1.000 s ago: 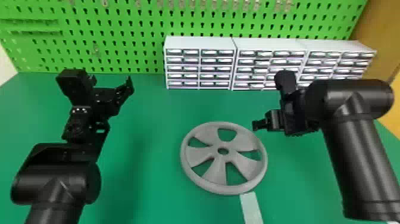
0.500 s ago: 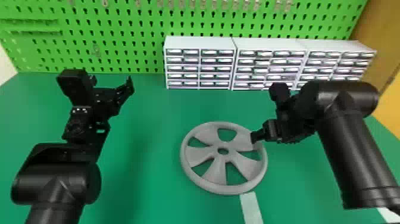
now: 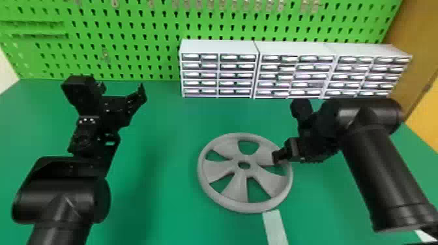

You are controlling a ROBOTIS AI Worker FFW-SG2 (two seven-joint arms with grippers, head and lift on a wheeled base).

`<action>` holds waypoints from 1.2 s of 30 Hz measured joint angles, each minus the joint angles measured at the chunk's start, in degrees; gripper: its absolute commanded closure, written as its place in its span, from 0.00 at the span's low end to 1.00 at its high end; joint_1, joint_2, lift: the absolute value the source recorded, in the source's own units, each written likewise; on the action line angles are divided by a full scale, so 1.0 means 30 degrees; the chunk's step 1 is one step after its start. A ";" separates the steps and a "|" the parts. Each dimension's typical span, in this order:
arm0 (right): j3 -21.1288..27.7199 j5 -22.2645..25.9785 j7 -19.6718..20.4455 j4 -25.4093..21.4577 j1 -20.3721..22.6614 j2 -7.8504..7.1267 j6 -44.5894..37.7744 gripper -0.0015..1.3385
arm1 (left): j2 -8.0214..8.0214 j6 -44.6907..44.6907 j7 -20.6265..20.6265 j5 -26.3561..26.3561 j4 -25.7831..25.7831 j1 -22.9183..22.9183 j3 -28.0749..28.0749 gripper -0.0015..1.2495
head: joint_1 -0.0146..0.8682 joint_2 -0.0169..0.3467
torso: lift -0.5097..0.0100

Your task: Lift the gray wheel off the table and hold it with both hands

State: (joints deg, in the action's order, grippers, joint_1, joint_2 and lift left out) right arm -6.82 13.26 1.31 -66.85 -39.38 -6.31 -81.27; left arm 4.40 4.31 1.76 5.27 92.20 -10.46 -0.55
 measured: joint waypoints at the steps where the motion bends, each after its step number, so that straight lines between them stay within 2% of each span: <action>1: -0.0042 -0.0031 0.0000 0.0109 0.0000 0.0010 0.0070 0.29 | 0.0000 0.0000 0.0000 0.0000 0.0000 0.0000 -0.0009 0.18 | 0.82 0.09 | 0.79; 16: -0.0225 -0.0405 0.0000 0.0906 0.0062 0.0059 0.0825 0.31 | -0.0001 0.0000 0.0000 0.0000 0.0029 -0.0029 -0.0047 0.18 | 0.82 0.09 | 0.79; 23: -0.0146 -0.0461 0.0000 0.1030 0.0157 0.0091 0.1023 0.43 | -0.0002 0.0000 0.0000 0.0000 0.0029 -0.0029 -0.0049 0.18 | 0.82 0.09 | 0.79; 27: -0.0098 -0.0464 0.0000 0.1078 0.0173 0.0108 0.1026 0.57 | -0.0002 0.0000 0.0000 0.0000 0.0029 -0.0029 -0.0049 0.18 | 0.82 0.09 | 0.79; 31: -0.0155 -0.0524 0.0000 0.1122 0.0163 0.0110 0.0963 0.67 | -0.0002 0.0000 -0.0032 -0.0009 0.0029 -0.0030 -0.0049 0.18 | 0.82 0.09 | 0.79; 36: -0.0249 -0.0693 0.0000 0.1131 0.0110 0.0110 0.0894 0.71 | -0.0002 0.0000 -0.0077 -0.0009 0.0029 -0.0030 -0.0049 0.18 | 0.82 0.09 | 0.79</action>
State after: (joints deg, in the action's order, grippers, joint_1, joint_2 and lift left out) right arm -7.57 11.18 1.31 -63.46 -39.04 -5.98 -78.59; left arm 4.39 4.31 1.53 5.24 92.29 -10.55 -0.70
